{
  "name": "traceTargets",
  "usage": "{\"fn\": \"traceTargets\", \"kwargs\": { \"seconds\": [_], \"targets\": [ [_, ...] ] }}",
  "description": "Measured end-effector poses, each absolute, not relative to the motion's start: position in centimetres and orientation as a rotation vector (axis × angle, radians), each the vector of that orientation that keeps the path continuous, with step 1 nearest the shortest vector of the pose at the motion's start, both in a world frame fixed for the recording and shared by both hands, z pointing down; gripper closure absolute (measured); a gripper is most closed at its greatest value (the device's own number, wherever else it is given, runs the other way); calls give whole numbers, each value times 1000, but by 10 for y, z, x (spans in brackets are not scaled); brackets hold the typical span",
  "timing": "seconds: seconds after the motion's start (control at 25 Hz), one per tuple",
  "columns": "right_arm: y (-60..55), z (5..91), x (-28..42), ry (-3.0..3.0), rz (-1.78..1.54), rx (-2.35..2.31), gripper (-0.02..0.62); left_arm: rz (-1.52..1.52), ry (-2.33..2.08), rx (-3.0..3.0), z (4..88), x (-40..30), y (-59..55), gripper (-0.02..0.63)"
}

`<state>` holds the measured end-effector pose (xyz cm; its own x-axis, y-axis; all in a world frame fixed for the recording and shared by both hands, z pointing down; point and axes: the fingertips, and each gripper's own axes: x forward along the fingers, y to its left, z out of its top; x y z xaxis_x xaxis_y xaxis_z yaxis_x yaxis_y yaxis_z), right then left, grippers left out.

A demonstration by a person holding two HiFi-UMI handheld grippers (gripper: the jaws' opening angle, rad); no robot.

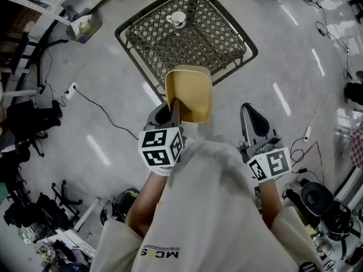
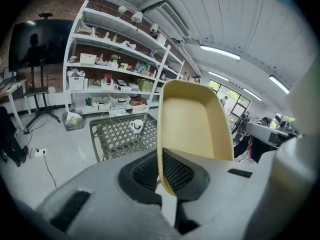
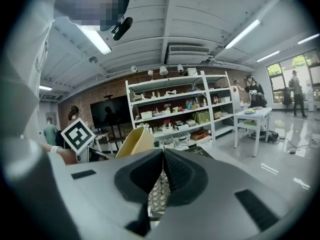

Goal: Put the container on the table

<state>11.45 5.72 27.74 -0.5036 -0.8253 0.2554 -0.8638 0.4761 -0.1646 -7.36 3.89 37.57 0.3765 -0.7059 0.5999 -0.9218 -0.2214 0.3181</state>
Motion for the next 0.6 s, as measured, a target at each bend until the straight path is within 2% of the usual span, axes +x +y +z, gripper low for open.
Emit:
{"fn": "traceTargets", "kwargs": {
  "seconds": [0.6],
  "targets": [
    [-26,279,75,-2610,392,1411,575,430,-1407,1994,375,-96,-39,583]
  ]
}}
